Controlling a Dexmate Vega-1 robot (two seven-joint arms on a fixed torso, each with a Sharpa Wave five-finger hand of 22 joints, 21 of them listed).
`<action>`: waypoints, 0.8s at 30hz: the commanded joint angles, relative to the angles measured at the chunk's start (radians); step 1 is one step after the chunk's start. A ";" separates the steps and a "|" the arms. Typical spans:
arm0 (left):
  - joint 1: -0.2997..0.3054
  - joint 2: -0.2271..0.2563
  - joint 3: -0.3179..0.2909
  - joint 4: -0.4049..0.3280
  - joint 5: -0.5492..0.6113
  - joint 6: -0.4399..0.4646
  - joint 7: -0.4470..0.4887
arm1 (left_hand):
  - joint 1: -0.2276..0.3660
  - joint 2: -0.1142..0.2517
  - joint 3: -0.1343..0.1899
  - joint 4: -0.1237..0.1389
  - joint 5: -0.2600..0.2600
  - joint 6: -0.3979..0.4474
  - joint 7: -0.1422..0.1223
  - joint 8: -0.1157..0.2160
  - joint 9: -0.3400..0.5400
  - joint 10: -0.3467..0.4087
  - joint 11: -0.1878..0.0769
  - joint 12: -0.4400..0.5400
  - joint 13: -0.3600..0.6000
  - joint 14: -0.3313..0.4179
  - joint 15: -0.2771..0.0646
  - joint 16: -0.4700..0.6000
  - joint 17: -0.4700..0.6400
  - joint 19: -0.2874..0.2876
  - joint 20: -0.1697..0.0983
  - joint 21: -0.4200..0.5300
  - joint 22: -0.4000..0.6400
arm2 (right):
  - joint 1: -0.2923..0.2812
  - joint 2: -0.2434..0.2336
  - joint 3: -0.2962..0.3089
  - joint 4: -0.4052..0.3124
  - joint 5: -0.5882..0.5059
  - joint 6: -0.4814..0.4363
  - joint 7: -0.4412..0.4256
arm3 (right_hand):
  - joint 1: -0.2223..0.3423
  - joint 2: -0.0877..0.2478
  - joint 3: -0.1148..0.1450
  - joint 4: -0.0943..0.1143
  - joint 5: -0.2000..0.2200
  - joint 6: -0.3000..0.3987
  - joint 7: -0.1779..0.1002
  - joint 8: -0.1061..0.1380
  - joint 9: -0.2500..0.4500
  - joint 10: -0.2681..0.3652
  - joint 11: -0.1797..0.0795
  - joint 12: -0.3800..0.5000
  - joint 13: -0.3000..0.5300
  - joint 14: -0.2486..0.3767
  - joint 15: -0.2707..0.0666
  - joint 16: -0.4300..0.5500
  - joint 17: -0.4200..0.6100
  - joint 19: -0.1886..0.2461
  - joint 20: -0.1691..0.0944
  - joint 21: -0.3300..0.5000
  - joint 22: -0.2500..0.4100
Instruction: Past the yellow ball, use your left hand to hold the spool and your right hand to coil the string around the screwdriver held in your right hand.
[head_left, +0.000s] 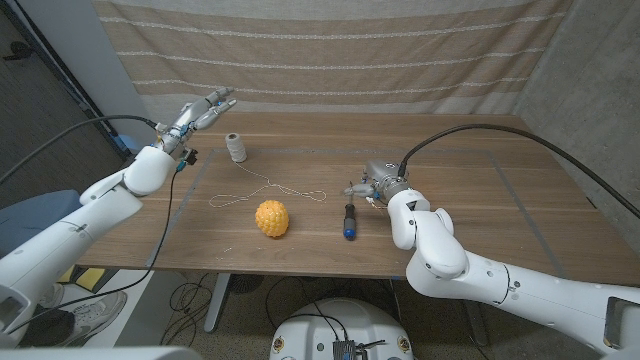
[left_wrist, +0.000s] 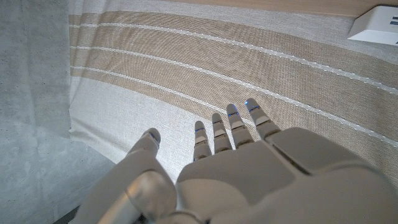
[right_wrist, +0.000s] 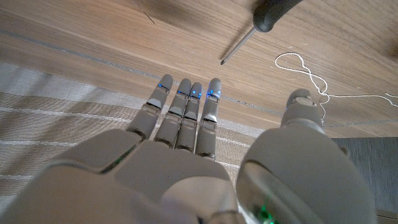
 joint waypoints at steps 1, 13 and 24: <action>-0.018 -0.004 0.007 0.029 0.000 -0.032 -0.010 | -0.010 0.003 0.001 0.006 0.004 0.006 -0.002 -0.001 0.005 0.007 -0.001 -0.002 0.002 0.000 0.005 0.009 0.005 -0.004 0.011 -0.003 0.005 | 0.057 0.040 -0.091 0.023 -0.088 -0.073 0.134 | 0.023 0.001 -0.009 -0.006 0.009 -0.018 -0.007 0.007 0.008 -0.007 -0.008 0.003 0.009 -0.001 -0.023 -0.005 0.009 -0.014 -0.008 -0.006 0.005; -0.050 -0.013 0.021 0.074 0.003 -0.077 -0.027 | -0.019 0.001 -0.002 0.015 0.006 0.009 -0.002 -0.001 0.005 0.006 0.000 -0.005 0.003 0.000 0.007 0.008 0.006 -0.003 0.011 -0.004 0.005 | 0.084 0.081 -0.152 0.066 -0.122 -0.132 0.184 | 0.040 0.001 -0.021 -0.008 0.022 0.012 -0.010 0.039 0.022 0.003 -0.015 0.018 0.025 0.024 -0.038 -0.003 0.024 -0.001 -0.011 -0.002 0.005; -0.111 -0.033 0.055 0.148 0.006 -0.123 -0.068 | -0.026 0.000 -0.004 0.022 0.007 0.012 -0.002 0.000 0.005 0.006 -0.001 -0.007 0.003 -0.001 0.008 0.007 0.007 -0.003 0.012 -0.004 0.005 | 0.098 0.108 -0.195 0.109 -0.079 -0.184 0.127 | 0.053 -0.016 -0.036 -0.014 0.029 -0.001 -0.027 0.047 0.032 -0.016 -0.026 0.015 0.034 0.023 -0.048 -0.009 0.029 -0.014 -0.017 -0.007 0.005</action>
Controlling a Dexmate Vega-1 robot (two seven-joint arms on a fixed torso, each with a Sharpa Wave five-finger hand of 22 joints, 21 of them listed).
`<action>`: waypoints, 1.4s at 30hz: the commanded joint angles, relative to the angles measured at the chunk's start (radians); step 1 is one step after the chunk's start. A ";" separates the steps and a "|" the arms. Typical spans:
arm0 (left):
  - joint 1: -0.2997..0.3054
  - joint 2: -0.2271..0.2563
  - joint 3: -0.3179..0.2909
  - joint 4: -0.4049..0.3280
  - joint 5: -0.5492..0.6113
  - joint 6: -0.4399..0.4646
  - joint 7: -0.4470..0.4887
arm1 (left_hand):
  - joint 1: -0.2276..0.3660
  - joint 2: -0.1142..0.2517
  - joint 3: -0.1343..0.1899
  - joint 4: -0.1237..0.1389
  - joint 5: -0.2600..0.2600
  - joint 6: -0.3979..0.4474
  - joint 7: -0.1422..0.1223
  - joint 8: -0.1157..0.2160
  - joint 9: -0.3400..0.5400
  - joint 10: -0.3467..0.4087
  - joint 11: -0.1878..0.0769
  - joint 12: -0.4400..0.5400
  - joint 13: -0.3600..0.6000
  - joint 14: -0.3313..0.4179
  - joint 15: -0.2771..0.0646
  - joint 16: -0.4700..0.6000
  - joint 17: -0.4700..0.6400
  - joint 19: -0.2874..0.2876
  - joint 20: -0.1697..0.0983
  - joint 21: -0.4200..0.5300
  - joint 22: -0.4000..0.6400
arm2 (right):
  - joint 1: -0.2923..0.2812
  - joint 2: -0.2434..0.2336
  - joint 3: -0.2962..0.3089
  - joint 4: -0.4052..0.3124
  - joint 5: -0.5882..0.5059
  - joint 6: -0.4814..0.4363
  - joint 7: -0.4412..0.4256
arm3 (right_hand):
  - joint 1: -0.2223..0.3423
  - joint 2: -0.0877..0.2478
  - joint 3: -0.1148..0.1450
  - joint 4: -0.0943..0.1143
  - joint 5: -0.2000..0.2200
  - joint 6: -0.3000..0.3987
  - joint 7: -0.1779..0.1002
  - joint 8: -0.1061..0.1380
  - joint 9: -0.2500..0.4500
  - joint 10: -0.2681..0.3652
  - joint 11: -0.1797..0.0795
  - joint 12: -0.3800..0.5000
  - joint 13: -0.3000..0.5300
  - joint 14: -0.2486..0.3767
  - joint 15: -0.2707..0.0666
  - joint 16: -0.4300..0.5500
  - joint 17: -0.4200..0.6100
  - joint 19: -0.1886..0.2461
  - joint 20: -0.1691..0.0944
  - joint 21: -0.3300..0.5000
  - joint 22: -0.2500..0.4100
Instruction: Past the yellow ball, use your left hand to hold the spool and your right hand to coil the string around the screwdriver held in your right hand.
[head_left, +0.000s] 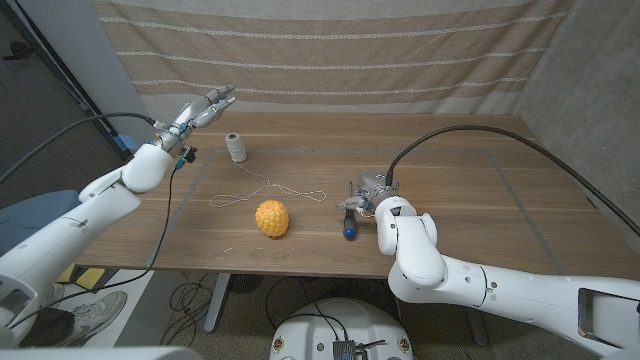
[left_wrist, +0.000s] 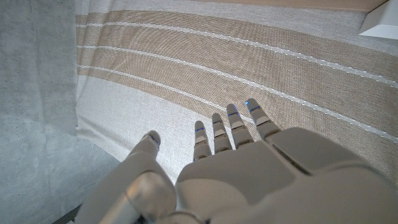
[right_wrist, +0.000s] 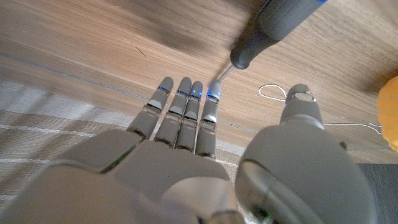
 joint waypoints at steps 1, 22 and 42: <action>-0.062 -0.020 0.033 0.077 0.006 -0.053 -0.040 | -0.007 -0.001 0.003 0.006 0.007 0.012 -0.002 -0.001 0.005 0.006 -0.001 -0.007 0.003 -0.001 0.008 0.007 0.002 0.003 0.006 -0.001 0.005 | 0.022 0.037 -0.055 0.050 0.026 -0.061 -0.028 | 0.011 -0.006 -0.009 -0.004 0.008 -0.009 -0.011 0.006 0.008 -0.012 -0.012 0.003 0.007 0.005 -0.053 -0.003 0.008 -0.006 -0.006 0.001 0.005; -0.130 -0.045 0.072 0.178 -0.008 -0.142 -0.084 | -0.022 -0.003 -0.002 0.020 0.011 0.014 -0.001 -0.002 0.005 0.007 -0.001 -0.011 0.003 -0.002 0.008 0.005 0.003 0.002 0.005 -0.002 0.005 | -0.051 0.115 -0.022 0.163 -0.309 -0.050 0.286 | 0.149 0.047 0.004 -0.029 0.030 -0.076 -0.060 0.037 0.043 -0.068 -0.062 -0.003 0.038 -0.037 -0.084 -0.019 0.053 -0.064 -0.015 -0.007 0.007; -0.105 -0.031 0.059 0.150 -0.024 -0.147 -0.091 | -0.040 -0.009 -0.010 0.036 0.014 0.018 -0.002 -0.001 0.005 0.004 0.005 -0.016 0.004 -0.005 0.011 0.002 0.004 -0.001 0.009 -0.005 0.005 | -0.345 0.248 0.285 0.283 -0.714 0.205 0.383 | 0.575 0.254 0.110 -0.052 -0.013 -0.215 -0.114 -0.048 -0.007 -0.137 -0.087 -0.015 0.048 0.006 -0.131 0.038 0.147 0.137 -0.033 0.071 0.012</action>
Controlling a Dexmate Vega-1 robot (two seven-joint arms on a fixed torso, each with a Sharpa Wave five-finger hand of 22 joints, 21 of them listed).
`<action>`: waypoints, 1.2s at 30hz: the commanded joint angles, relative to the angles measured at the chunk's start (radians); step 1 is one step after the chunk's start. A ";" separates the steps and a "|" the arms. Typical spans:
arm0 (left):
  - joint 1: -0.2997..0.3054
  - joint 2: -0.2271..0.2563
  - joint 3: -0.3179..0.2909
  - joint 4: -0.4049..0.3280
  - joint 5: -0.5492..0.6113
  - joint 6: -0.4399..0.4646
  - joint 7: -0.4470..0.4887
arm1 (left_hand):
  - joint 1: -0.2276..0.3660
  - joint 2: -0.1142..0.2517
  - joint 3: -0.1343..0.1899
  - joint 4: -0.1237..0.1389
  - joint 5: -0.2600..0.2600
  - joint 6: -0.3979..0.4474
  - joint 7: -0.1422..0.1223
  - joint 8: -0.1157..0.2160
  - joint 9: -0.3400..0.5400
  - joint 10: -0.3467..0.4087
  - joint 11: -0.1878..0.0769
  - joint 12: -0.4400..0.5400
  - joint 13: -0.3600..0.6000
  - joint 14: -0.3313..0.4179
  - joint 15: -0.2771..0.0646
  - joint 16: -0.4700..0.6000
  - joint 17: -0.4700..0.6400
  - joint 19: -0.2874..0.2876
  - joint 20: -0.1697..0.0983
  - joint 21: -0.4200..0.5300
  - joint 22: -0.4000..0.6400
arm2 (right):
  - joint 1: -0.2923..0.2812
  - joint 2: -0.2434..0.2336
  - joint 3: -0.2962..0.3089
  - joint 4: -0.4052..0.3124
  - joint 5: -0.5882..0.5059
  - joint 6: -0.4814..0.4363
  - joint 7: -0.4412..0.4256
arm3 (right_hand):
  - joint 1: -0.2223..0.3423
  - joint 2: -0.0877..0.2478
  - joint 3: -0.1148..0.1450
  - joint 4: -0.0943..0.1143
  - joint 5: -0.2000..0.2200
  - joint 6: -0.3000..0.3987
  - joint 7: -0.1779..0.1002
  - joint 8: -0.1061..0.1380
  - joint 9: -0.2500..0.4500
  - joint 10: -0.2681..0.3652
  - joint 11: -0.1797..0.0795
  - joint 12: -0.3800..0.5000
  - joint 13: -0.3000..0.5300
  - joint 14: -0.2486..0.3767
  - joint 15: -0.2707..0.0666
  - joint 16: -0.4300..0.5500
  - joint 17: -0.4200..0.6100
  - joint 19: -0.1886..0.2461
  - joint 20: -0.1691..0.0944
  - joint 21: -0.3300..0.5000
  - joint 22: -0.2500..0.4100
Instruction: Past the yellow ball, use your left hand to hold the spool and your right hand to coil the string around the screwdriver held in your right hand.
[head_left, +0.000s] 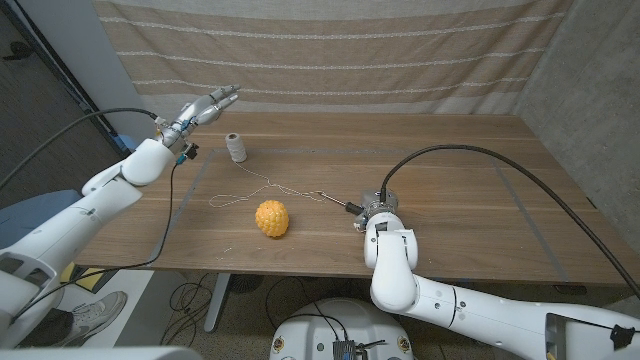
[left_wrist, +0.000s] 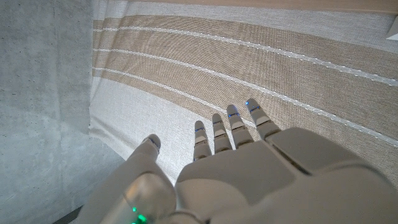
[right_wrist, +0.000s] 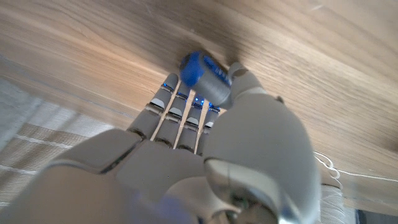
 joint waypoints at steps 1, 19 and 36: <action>0.016 0.008 -0.009 -0.022 -0.004 0.000 0.000 | -0.010 0.005 0.001 0.009 0.010 0.010 0.002 -0.002 0.005 0.003 0.003 -0.002 0.004 0.000 0.006 0.002 0.005 -0.001 0.008 -0.001 0.006 | -0.201 0.108 0.212 0.074 -0.289 0.191 0.061 | 0.059 0.012 0.014 0.002 -0.028 -0.011 -0.008 -0.024 -0.016 0.004 0.003 -0.004 -0.008 0.044 -0.133 0.027 0.013 0.069 0.004 0.031 0.008; 0.038 0.019 -0.020 -0.079 0.013 0.053 0.013 | -0.018 0.004 -0.001 0.018 0.013 0.006 0.002 -0.004 0.005 0.001 0.000 -0.005 0.004 -0.001 0.004 0.000 0.004 -0.001 0.009 -0.002 0.005 | -0.342 0.233 0.433 0.068 -0.260 0.397 0.069 | -0.253 -0.129 -0.188 0.158 -0.088 0.003 0.001 -0.135 -0.074 0.052 0.016 -0.009 -0.059 0.068 -0.082 -0.003 0.011 0.083 0.045 0.070 0.023; 0.043 0.020 -0.023 -0.089 0.008 0.070 0.011 | -0.018 0.003 0.001 0.019 0.015 0.001 -0.001 -0.005 0.005 0.001 0.000 -0.008 0.004 -0.001 0.004 -0.003 0.003 -0.001 0.007 -0.004 0.005 | -0.350 0.203 0.428 0.017 -0.016 0.470 -0.258 | -0.233 -0.089 -0.196 0.156 -0.038 0.035 0.008 -0.144 -0.075 0.076 0.010 -0.023 -0.074 0.143 -0.094 0.015 0.018 0.158 0.031 0.117 0.033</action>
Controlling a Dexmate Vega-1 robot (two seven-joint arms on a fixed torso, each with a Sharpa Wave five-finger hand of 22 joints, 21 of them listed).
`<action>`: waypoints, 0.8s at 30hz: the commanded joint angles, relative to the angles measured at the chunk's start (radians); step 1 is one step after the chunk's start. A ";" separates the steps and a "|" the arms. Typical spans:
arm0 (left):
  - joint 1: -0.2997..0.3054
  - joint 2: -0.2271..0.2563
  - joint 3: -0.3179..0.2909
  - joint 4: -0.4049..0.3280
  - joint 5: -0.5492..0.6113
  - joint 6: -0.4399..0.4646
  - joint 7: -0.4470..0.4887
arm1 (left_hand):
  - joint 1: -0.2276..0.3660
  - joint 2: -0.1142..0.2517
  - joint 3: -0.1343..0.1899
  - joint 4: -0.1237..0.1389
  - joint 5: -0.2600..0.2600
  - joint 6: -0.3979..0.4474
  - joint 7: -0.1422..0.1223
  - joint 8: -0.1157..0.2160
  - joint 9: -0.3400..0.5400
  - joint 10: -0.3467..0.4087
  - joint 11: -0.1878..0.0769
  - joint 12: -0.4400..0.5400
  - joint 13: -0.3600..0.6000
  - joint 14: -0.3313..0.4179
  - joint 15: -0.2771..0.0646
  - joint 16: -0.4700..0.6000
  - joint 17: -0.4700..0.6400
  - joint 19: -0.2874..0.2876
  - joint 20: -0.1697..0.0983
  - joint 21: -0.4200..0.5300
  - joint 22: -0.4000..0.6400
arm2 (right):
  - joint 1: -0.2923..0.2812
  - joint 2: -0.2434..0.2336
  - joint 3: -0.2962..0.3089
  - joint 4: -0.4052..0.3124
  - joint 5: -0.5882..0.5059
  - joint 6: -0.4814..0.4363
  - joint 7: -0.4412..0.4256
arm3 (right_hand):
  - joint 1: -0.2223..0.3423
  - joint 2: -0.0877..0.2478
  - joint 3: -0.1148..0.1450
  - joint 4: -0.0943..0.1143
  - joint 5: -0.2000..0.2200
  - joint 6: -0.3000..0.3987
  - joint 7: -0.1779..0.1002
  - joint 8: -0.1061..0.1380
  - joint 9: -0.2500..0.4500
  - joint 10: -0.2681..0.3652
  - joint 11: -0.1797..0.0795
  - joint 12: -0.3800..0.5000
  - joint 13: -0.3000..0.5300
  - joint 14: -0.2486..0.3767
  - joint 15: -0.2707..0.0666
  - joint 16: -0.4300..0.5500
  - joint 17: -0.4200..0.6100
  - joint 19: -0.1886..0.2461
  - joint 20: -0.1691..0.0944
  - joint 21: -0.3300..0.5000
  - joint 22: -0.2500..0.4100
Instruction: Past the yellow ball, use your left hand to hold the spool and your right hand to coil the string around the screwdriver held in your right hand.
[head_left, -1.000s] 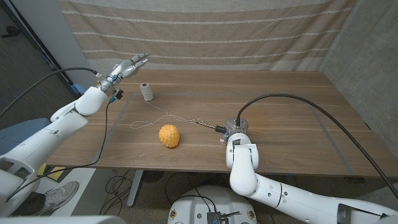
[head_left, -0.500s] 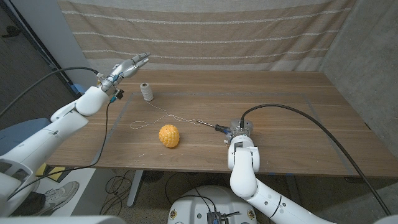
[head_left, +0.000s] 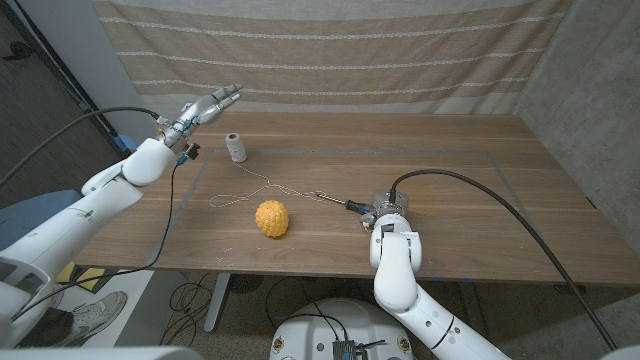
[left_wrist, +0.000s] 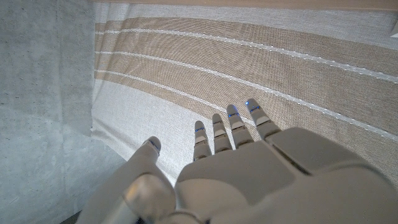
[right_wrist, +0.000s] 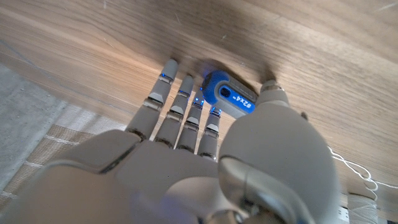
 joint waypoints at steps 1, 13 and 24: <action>0.005 0.001 -0.003 -0.009 -0.002 0.014 0.001 | -0.006 0.008 0.002 0.003 0.004 0.001 -0.001 -0.001 0.005 0.001 -0.001 0.000 0.004 -0.002 0.005 -0.003 0.003 -0.001 0.007 -0.004 0.005 | 0.001 -0.021 -0.006 -0.042 0.160 0.063 -0.188 | 0.024 0.018 0.008 -0.017 0.016 0.053 -0.003 0.014 0.003 0.046 -0.010 0.019 0.002 0.049 -0.093 0.032 0.020 0.025 -0.010 0.023 0.014; 0.007 -0.004 -0.005 0.006 -0.016 -0.001 0.002 | -0.008 0.004 0.001 0.005 0.005 0.003 -0.003 0.000 0.005 -0.001 0.002 -0.003 0.004 -0.004 0.009 -0.005 0.002 -0.003 0.011 -0.006 0.004 | 0.056 -0.053 -0.045 -0.003 0.125 0.011 -0.146 | 0.584 0.154 0.226 -0.164 -0.057 0.412 -0.012 0.035 0.020 0.302 -0.032 0.145 0.091 0.258 -0.177 0.301 0.342 0.109 -0.190 0.360 0.223; 0.026 0.043 -0.009 -0.104 0.091 0.143 0.046 | 0.000 0.005 0.007 -0.001 0.006 -0.005 -0.005 -0.002 0.005 -0.001 -0.005 -0.005 0.004 -0.005 0.006 -0.008 -0.001 -0.004 0.010 -0.008 0.004 | -0.073 -0.095 0.052 -0.034 0.450 0.139 -0.833 | 0.585 0.128 0.267 -0.129 -0.114 0.642 0.051 0.068 0.017 0.484 0.002 0.183 0.080 0.440 -0.165 0.262 0.316 0.190 -0.233 0.575 0.257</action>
